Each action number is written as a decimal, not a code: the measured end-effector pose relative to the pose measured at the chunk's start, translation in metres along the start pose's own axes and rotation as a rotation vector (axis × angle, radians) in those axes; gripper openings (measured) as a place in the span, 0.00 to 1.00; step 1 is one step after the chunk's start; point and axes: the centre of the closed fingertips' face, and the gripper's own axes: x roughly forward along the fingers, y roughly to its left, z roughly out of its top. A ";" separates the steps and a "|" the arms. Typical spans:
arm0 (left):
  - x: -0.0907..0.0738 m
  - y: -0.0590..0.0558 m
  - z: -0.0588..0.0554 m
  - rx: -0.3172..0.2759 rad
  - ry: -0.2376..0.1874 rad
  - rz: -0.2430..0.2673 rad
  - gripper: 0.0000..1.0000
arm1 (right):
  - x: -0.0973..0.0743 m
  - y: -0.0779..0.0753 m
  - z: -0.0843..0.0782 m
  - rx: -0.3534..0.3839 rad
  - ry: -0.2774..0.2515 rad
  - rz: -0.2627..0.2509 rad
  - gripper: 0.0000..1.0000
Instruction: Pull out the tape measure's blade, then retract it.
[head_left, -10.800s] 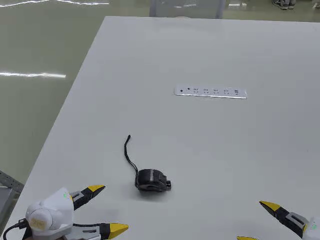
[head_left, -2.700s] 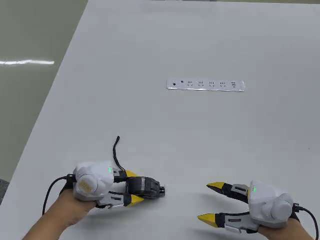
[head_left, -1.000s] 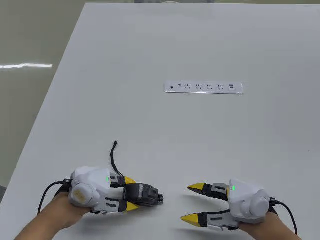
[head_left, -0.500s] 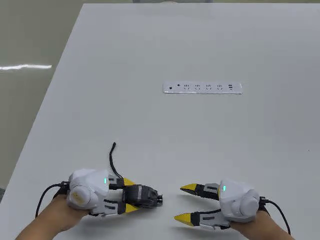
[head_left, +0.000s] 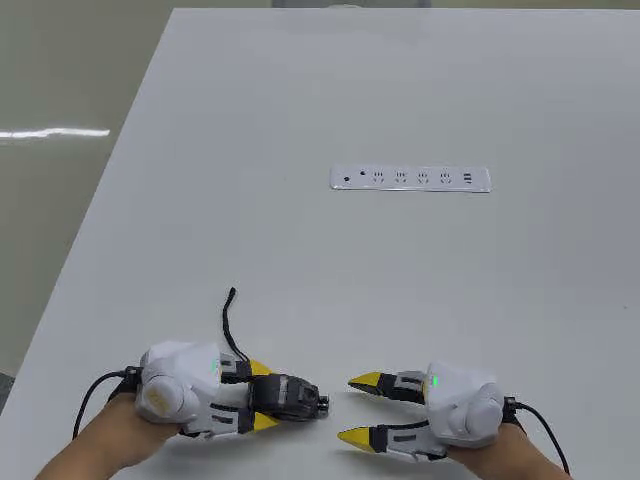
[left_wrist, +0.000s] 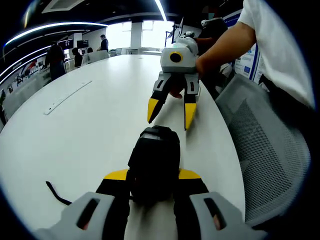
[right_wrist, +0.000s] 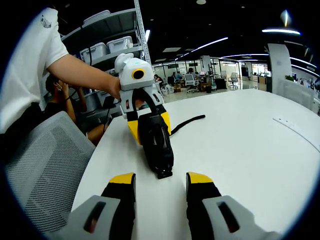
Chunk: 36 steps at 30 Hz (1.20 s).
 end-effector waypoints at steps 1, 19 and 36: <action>0.000 0.000 0.000 -0.001 0.000 0.001 0.30 | 0.001 -0.001 0.000 0.001 0.000 0.002 0.40; 0.000 0.000 0.001 -0.006 -0.004 -0.001 0.30 | 0.022 0.002 -0.009 -0.042 0.023 0.039 0.36; 0.000 0.000 0.000 -0.005 -0.001 0.001 0.30 | 0.032 -0.005 -0.013 -0.093 0.033 0.038 0.30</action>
